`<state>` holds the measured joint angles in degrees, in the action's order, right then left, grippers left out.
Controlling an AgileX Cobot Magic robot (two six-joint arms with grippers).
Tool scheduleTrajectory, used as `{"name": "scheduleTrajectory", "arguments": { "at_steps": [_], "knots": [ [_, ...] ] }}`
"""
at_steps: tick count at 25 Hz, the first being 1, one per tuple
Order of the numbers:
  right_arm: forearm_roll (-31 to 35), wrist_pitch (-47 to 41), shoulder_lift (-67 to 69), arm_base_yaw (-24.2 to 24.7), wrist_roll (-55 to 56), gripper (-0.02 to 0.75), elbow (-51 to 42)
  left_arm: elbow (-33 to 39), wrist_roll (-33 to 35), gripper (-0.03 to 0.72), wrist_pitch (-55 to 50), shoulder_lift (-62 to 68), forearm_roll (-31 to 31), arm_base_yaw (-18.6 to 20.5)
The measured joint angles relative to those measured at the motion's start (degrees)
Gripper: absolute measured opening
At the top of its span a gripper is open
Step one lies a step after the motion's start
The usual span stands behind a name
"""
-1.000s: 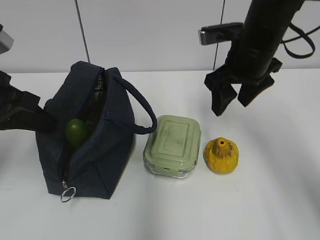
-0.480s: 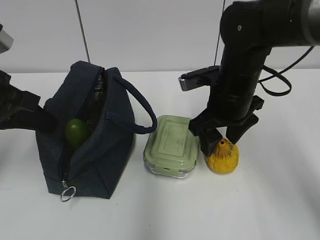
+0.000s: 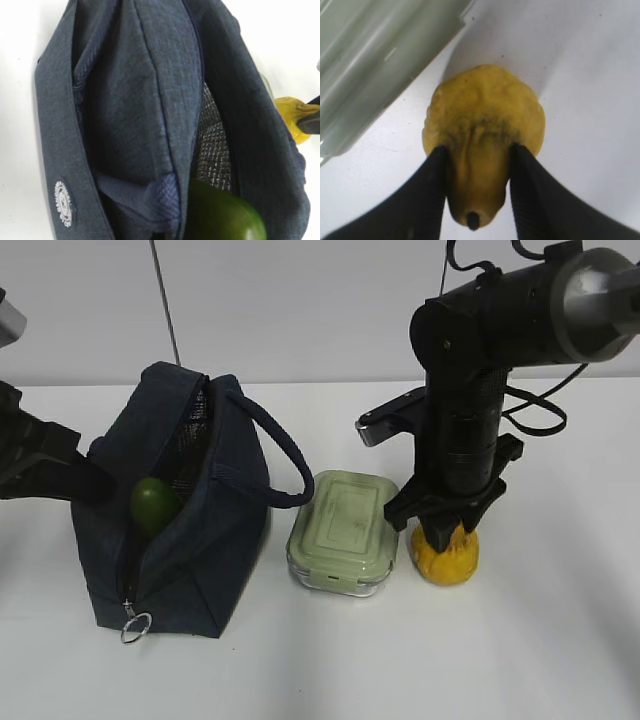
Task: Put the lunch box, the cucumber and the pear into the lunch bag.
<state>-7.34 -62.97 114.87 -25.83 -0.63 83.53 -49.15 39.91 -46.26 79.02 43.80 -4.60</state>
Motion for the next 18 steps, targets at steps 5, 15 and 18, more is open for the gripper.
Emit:
{"name": "scheduleTrajectory", "arguments": {
  "at_steps": [5,15,18],
  "knots": [
    [-0.9,-0.4,-1.9,0.0,0.1,0.194,1.6,0.0,0.0,-0.015,0.0,0.0,-0.4,0.0],
    [27.7,7.9,-15.6,-1.7,-18.1,0.188,13.0,0.0,0.0,-0.015,0.1,0.0,-0.7,0.0],
    [43.0,9.7,-14.2,-3.0,-30.4,0.185,13.2,0.0,0.0,-0.015,0.1,0.0,-0.7,0.0]
  ]
}}
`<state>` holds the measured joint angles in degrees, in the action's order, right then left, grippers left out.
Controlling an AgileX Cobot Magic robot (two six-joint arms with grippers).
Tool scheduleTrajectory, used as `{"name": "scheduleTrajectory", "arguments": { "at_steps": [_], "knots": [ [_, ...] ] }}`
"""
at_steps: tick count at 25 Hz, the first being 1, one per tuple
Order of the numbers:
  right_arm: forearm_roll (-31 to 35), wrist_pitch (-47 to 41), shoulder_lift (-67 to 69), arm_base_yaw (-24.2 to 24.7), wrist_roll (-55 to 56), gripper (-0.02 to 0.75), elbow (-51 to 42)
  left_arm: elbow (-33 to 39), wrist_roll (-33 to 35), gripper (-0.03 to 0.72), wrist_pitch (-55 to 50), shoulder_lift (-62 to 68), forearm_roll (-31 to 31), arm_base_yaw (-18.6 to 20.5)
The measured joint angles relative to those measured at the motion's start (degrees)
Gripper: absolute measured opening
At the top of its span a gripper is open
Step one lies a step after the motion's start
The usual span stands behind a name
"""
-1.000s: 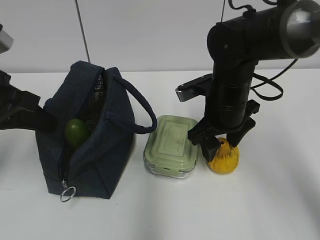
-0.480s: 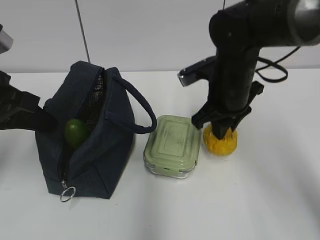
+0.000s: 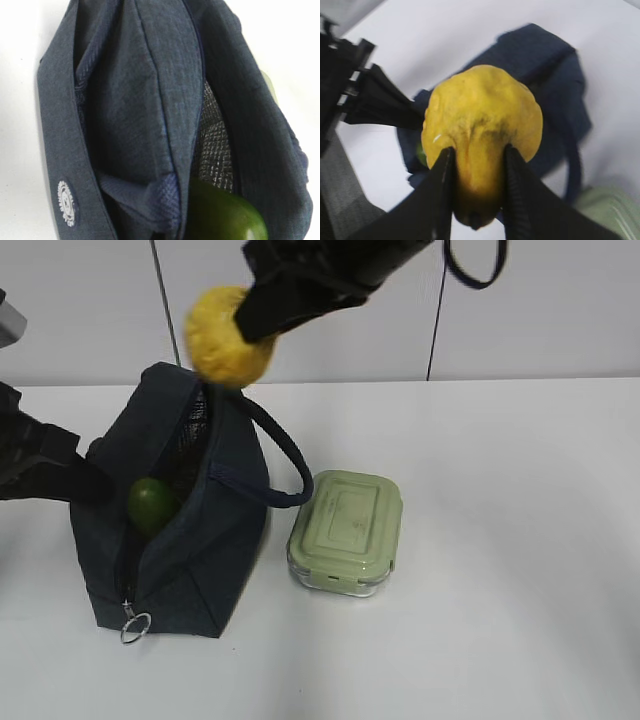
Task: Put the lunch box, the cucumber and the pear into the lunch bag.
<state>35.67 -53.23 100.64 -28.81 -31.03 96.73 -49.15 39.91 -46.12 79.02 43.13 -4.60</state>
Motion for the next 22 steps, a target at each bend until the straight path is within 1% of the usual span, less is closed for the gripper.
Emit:
{"name": "scheduleTrajectory", "arguments": {
  "at_steps": [3,6,9,14,17,19,20,22],
  "knots": [
    [8.0,0.5,3.0,-1.3,-8.2,0.183,0.0,0.0,0.0,-0.015,0.0,0.0,0.0,0.0],
    [11.4,1.3,6.3,-2.5,-12.0,0.182,0.0,0.0,0.0,-0.015,0.0,0.0,0.0,0.0],
    [10.4,1.6,9.8,-2.8,-12.8,0.181,0.0,0.0,0.0,-0.015,0.0,0.0,0.0,0.0],
    [4.7,1.7,13.3,-2.8,-11.6,0.181,0.0,0.0,0.0,-0.015,-0.2,0.0,0.0,0.0],
    [2.5,1.7,13.9,-2.8,-10.0,0.186,0.0,0.0,0.0,-0.015,-0.3,0.0,0.0,0.0],
    [1.8,1.6,13.9,-2.8,-9.7,0.23,0.0,0.0,0.0,-0.015,-0.3,0.0,0.0,0.0],
    [1.8,1.5,13.9,-2.8,-9.6,0.267,0.3,0.0,0.0,-0.015,-0.3,0.0,0.0,0.0],
    [1.7,1.2,13.9,-2.8,-9.1,0.386,1.3,0.0,0.0,-0.015,-0.4,0.0,0.0,0.0]
  ]
}}
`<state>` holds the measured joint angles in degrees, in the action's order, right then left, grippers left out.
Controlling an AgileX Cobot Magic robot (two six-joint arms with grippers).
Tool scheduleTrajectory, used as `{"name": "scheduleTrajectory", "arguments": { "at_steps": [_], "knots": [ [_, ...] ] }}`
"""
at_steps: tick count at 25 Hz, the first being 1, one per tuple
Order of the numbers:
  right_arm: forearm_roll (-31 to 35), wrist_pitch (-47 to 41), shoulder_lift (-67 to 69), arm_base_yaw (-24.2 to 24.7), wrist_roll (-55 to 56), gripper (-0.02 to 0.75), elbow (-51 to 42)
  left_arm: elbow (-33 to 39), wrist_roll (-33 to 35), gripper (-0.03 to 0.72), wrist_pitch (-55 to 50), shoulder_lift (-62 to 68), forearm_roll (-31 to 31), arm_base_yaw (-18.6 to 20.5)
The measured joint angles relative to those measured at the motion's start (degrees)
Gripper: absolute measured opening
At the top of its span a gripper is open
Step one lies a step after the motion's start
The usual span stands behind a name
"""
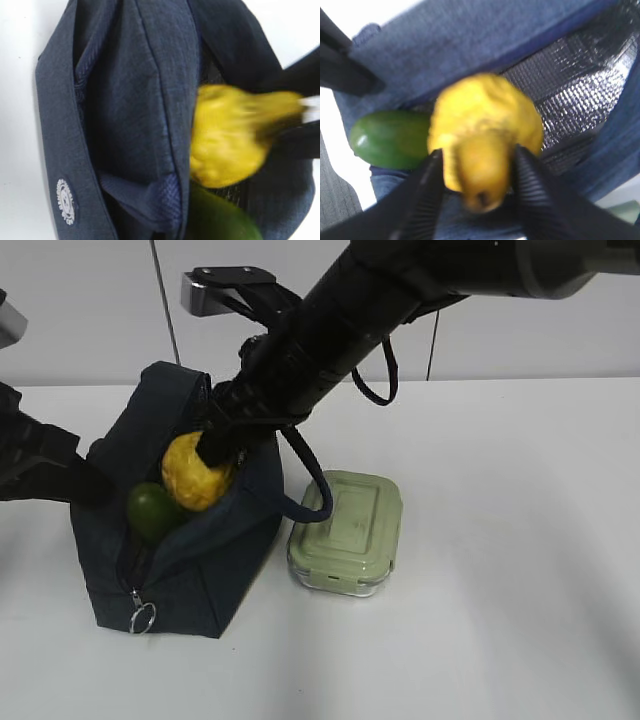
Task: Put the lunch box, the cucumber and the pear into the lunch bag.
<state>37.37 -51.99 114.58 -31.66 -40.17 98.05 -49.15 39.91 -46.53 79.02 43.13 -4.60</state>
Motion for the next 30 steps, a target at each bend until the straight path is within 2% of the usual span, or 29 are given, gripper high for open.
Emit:
{"name": "scheduleTrajectory", "arguments": {
  "at_steps": [2,4,10,16,20,23,27,30],
  "knots": [
    [-0.1,-0.6,0.0,0.0,0.8,0.473,2.1,0.0,0.0,-0.015,0.0,0.0,0.0,0.0],
    [-0.4,-2.2,0.0,0.0,2.9,0.505,5.1,0.0,0.0,-0.015,0.0,0.0,0.0,0.0],
    [-1.3,-11.5,0.0,-1.5,7.1,0.501,9.9,0.0,0.0,-0.015,0.0,0.0,0.3,0.0],
    [-2.4,-14.6,0.0,-7.0,7.4,0.477,10.0,0.0,0.0,-0.015,0.0,0.0,0.6,0.0],
    [-2.7,-17.9,0.0,-8.5,7.4,0.456,10.0,0.0,0.0,-0.015,0.0,0.0,0.6,0.0],
    [-0.7,-18.2,0.0,-8.7,5.5,0.451,10.0,0.0,0.0,-0.015,0.0,0.0,0.6,0.0],
    [5.4,-18.2,1.3,-8.7,0.4,0.45,10.0,0.0,0.0,-0.015,0.0,0.0,0.6,0.0],
    [6.4,-18.2,3.1,-8.7,-0.6,0.449,10.0,0.0,0.0,-0.015,0.0,0.0,0.6,0.0]
  ]
}}
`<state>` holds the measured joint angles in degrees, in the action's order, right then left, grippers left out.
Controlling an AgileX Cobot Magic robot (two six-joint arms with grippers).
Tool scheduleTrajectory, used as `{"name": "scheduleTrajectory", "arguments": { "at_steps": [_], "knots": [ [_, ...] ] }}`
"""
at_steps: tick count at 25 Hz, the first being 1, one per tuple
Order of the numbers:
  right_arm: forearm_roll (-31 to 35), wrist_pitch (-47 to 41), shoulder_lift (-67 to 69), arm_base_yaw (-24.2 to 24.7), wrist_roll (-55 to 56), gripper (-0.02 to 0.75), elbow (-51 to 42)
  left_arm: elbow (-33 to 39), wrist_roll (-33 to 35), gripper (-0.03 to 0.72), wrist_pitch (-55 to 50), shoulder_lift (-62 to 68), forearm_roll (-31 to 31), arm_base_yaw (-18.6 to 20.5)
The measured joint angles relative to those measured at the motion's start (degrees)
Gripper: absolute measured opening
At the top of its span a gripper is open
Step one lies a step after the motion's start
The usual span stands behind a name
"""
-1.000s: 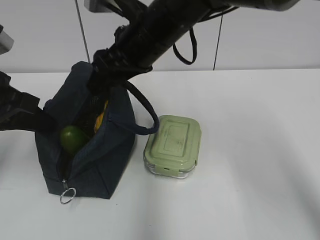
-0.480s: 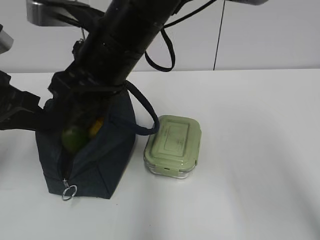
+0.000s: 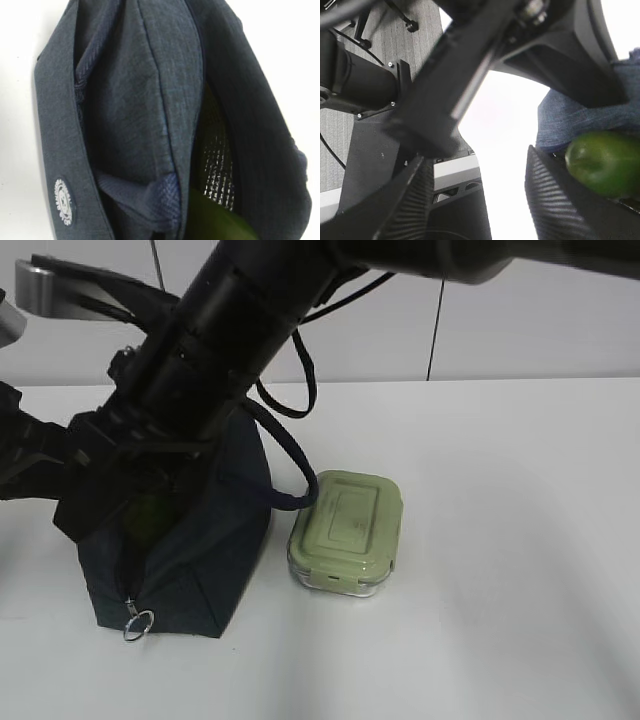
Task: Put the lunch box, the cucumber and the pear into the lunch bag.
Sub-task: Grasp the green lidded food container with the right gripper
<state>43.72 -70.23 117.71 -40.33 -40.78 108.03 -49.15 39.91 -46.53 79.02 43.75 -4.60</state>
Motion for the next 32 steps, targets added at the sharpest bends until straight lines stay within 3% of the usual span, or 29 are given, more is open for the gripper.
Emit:
{"name": "scheduleTrajectory", "arguments": {
  "at_steps": [5,11,18,22,28,32],
  "knots": [
    [-1.8,0.1,3.2,-0.1,-0.4,0.449,0.0,0.0,0.0,-0.015,0.0,0.0,0.0,0.0],
    [-15.9,4.8,4.1,-0.1,2.1,0.422,0.7,0.0,0.0,-0.016,-0.2,0.0,-0.1,0.0],
    [-19.1,7.1,4.1,-0.1,4.1,0.398,4.3,0.0,0.0,-0.016,-0.2,0.0,-0.1,0.0],
    [-25.9,7.3,4.1,-0.1,10.1,0.397,7.4,0.0,0.0,-0.016,-0.2,0.0,-0.1,0.0],
    [-41.1,8.0,0.9,2.2,26.4,0.396,9.3,0.0,0.0,-0.016,-0.4,0.0,-0.1,0.0],
    [-42.9,6.9,-1.5,7.6,32.2,0.387,9.4,0.0,0.0,-0.016,-0.4,0.0,-0.1,0.0]
  ]
}}
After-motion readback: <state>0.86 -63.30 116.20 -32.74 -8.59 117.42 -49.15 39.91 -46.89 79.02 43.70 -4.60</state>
